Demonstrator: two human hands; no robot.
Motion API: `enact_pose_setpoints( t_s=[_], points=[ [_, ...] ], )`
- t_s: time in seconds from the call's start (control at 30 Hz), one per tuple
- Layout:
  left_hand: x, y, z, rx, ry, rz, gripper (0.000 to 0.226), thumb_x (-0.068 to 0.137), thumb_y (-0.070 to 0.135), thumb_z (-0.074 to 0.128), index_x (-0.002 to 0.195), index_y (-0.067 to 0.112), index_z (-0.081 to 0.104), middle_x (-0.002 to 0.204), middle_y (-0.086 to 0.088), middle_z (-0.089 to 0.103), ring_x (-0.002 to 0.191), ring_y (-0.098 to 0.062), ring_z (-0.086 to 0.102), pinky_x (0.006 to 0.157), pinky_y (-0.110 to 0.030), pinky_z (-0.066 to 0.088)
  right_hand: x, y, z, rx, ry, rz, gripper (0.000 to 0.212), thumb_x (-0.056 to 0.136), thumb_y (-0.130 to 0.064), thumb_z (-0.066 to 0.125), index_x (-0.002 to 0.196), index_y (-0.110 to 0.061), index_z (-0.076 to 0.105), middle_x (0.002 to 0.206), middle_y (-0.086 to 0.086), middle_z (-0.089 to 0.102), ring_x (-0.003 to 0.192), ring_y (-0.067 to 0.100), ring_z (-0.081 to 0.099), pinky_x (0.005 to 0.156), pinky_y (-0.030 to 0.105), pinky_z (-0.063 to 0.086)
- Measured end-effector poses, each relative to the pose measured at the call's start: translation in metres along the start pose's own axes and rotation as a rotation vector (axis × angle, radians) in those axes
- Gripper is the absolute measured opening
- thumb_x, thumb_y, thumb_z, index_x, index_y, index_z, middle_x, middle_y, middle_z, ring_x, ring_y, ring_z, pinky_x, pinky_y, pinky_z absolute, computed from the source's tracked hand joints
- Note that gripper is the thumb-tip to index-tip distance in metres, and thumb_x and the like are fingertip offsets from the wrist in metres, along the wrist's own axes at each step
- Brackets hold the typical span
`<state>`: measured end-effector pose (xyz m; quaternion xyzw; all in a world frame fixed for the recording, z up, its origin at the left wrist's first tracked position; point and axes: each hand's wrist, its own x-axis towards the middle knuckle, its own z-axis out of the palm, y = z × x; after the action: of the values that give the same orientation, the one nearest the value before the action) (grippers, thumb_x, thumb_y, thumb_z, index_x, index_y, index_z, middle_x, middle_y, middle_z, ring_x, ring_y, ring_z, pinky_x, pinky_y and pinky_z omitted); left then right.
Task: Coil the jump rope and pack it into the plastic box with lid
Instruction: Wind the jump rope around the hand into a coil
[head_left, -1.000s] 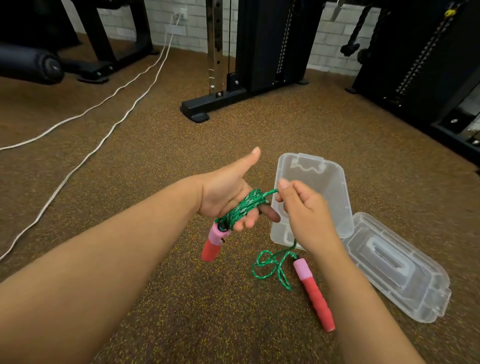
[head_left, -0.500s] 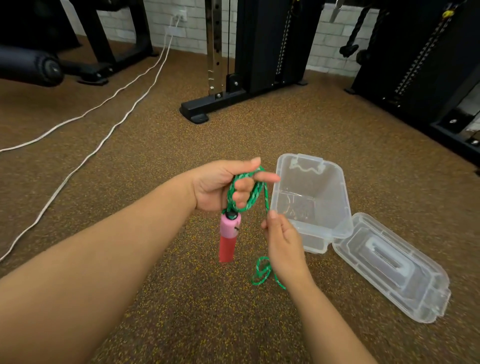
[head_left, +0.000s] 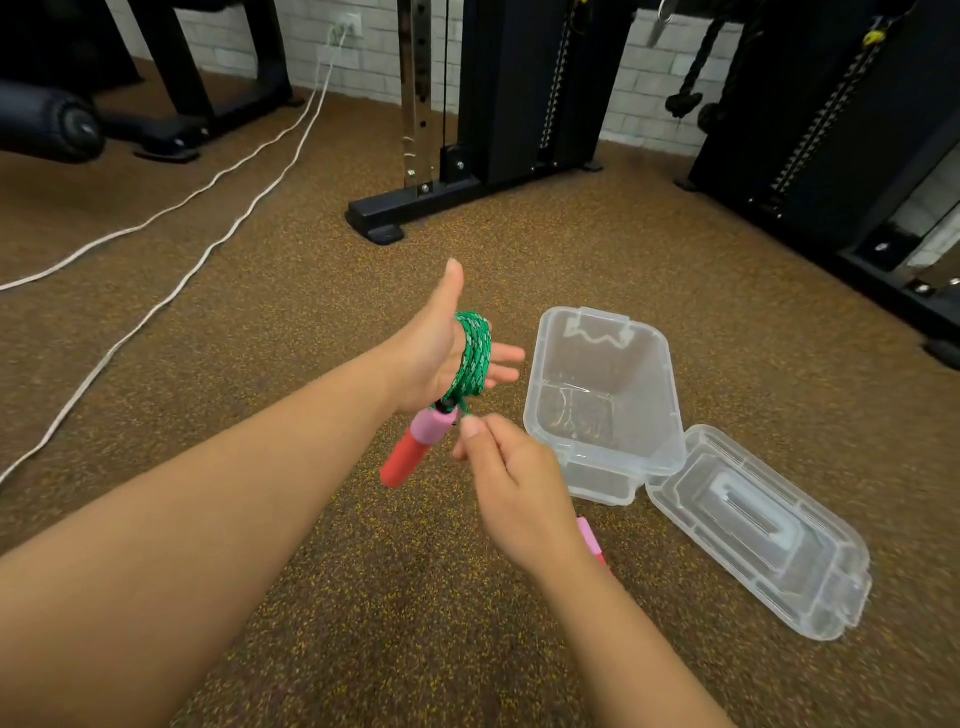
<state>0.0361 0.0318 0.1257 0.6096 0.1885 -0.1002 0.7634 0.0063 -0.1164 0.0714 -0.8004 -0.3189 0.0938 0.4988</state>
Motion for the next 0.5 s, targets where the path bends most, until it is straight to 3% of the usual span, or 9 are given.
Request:
enact_pose_setpoints(
  t_s=[0.1,0.23,0.27,0.3,0.37,0.43,0.5],
  points=[
    [-0.003,-0.004,0.002,0.064,-0.084,-0.103,0.107,0.074,0.083,-0.005,0.125,0.004,0.047,0.122,-0.022,0.063,0.113,-0.031,0.059,0.092,-0.036,0.044,0.009,-0.011,-0.014,0.145,0.026,-0.03,0.029,0.094,-0.035,0.043,0.071,-0.025,0.058,0.071,-0.009,0.06,0.064,0.013,0.053,0.065,0.038,0.043],
    [-0.012,-0.003,0.006,0.215,-0.184,-0.142,0.104,0.075,0.082,-0.006,0.079,0.004,0.062,0.066,-0.01,0.065,0.064,-0.016,0.065,0.081,-0.034,0.042,0.02,-0.014,-0.031,0.235,0.023,-0.03,0.025,0.089,-0.036,0.044,0.073,-0.026,0.061,0.062,-0.01,0.057,0.064,0.019,0.056,0.071,0.05,0.05],
    [-0.013,-0.003,0.005,0.241,-0.214,-0.161,0.103,0.075,0.082,-0.005,0.07,0.005,0.063,0.064,-0.01,0.065,0.061,-0.018,0.064,0.076,-0.034,0.043,0.022,-0.014,-0.036,0.271,0.024,-0.023,0.024,0.091,-0.033,0.045,0.073,-0.024,0.06,0.056,-0.011,0.055,0.059,0.016,0.057,0.069,0.047,0.053],
    [-0.016,-0.002,0.005,0.25,-0.257,-0.188,0.105,0.074,0.083,-0.004,0.068,0.004,0.064,0.068,-0.013,0.065,0.063,-0.021,0.064,0.074,-0.034,0.045,0.023,-0.015,-0.042,0.293,0.025,-0.022,0.025,0.095,-0.026,0.046,0.074,-0.019,0.058,0.048,-0.012,0.052,0.052,0.009,0.054,0.062,0.035,0.053],
    [-0.018,-0.001,0.002,0.28,-0.354,-0.25,0.108,0.074,0.083,-0.004,0.067,0.006,0.071,0.072,-0.016,0.065,0.066,-0.025,0.062,0.072,-0.034,0.049,0.024,-0.015,-0.05,0.277,0.048,-0.017,0.028,0.099,-0.018,0.044,0.075,-0.012,0.055,0.04,-0.014,0.048,0.041,-0.002,0.045,0.048,0.012,0.038],
    [-0.018,-0.001,-0.001,0.349,-0.429,-0.299,0.108,0.076,0.082,-0.003,0.066,0.008,0.075,0.064,-0.011,0.062,0.06,-0.022,0.06,0.062,-0.027,0.051,0.025,-0.01,-0.053,0.268,0.089,0.023,0.029,0.099,-0.021,0.045,0.074,-0.011,0.056,0.043,-0.012,0.044,0.039,-0.002,0.038,0.043,0.008,0.033],
    [-0.019,0.0,-0.004,0.367,-0.501,-0.328,0.097,0.078,0.08,0.01,0.086,0.007,0.073,0.052,-0.003,0.053,0.051,-0.018,0.054,0.055,-0.024,0.047,0.028,-0.004,-0.05,0.249,0.121,0.07,0.032,0.1,-0.028,0.043,0.074,-0.013,0.055,0.046,-0.012,0.039,0.041,-0.001,0.035,0.045,0.013,0.034]
  ],
)
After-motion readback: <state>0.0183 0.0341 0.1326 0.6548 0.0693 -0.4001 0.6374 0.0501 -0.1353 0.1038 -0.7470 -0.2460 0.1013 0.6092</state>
